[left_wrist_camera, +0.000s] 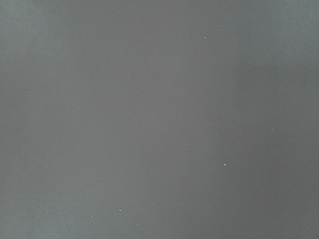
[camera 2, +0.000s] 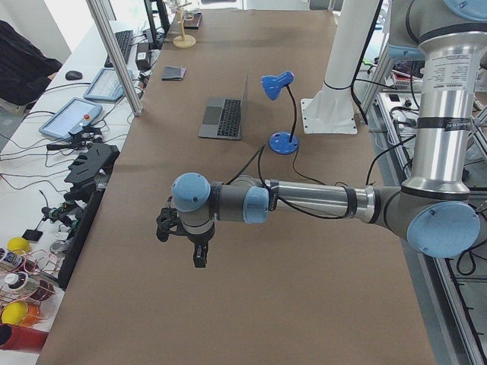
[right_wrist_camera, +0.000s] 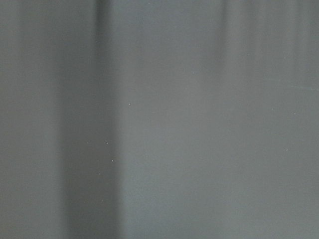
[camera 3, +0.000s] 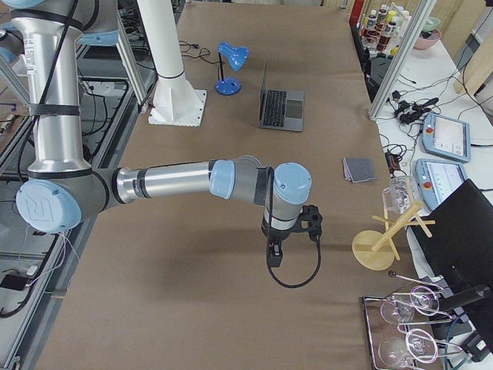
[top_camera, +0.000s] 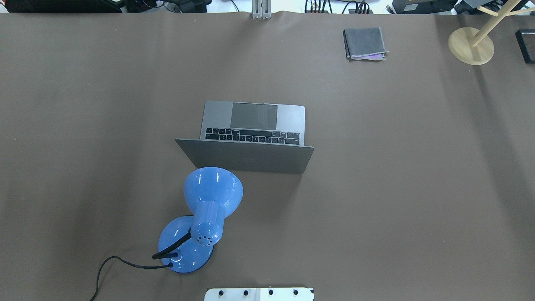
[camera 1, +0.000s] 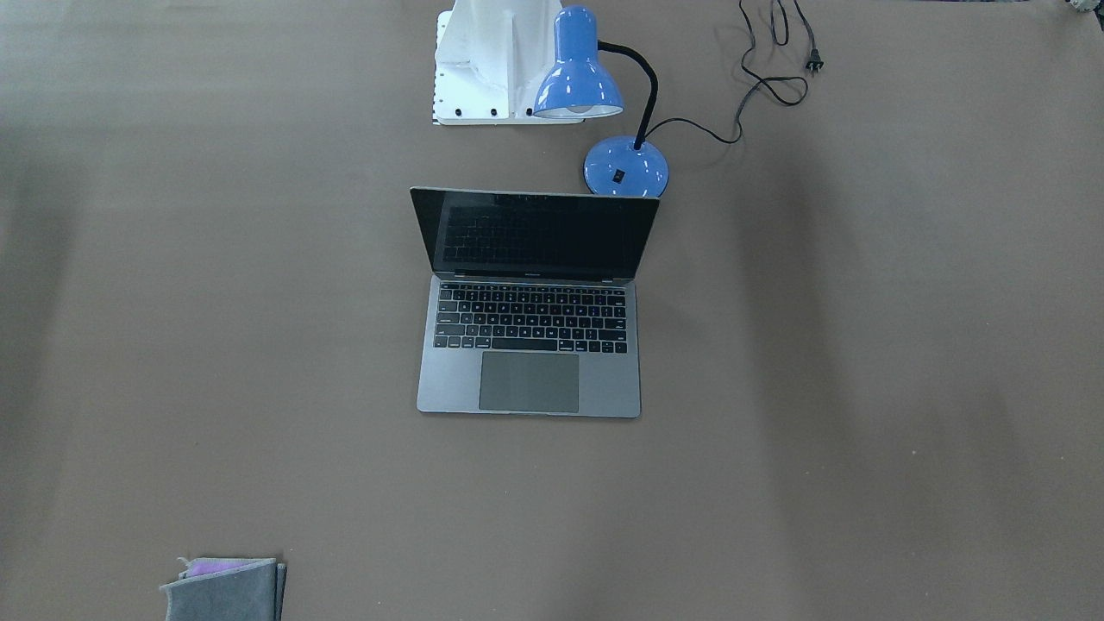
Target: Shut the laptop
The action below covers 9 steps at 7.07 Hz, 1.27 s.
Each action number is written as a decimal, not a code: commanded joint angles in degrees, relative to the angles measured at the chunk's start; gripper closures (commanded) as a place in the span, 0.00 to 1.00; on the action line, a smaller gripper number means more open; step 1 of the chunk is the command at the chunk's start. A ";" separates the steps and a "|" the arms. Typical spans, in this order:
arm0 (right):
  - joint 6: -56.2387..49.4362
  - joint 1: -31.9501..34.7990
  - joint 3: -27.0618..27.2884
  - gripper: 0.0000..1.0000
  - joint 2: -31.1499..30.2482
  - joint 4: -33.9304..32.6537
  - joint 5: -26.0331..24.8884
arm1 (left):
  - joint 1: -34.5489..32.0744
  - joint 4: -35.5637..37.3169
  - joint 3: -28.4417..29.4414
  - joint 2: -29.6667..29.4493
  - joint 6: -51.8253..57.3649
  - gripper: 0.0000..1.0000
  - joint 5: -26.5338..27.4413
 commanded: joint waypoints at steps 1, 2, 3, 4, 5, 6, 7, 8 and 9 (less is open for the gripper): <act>0.01 0.00 0.04 0.00 0.01 0.02 0.10 | 0.00 0.00 0.02 0.00 0.03 0.02 0.00; 0.01 0.00 0.30 0.00 0.01 -0.07 0.19 | 0.00 0.00 0.10 0.00 0.03 0.02 0.00; 0.01 0.00 0.22 0.00 0.01 0.02 0.10 | 0.00 -0.09 0.02 0.09 0.12 0.02 0.00; 0.01 0.00 0.39 0.00 -0.08 0.02 0.10 | 0.00 -0.09 -0.42 0.00 0.12 0.02 -0.26; 0.01 0.00 0.39 0.00 -0.08 0.02 0.10 | 0.00 -0.26 -1.90 0.00 0.21 0.02 -0.18; 0.10 -0.08 0.48 0.00 0.18 0.02 0.19 | 0.17 -0.18 -2.27 -0.61 0.03 0.02 -0.09; 0.45 -0.43 0.13 0.00 1.75 -0.07 0.36 | 0.26 -3.13 -3.40 -0.62 1.25 0.02 0.09; 1.49 -1.31 -0.05 0.00 4.03 -0.50 1.23 | 0.70 -8.64 -1.67 -2.44 -2.05 0.02 0.09; 4.29 -4.01 -0.05 0.00 6.05 -0.68 2.98 | 1.14 -7.83 4.61 -9.07 -4.78 0.02 -0.52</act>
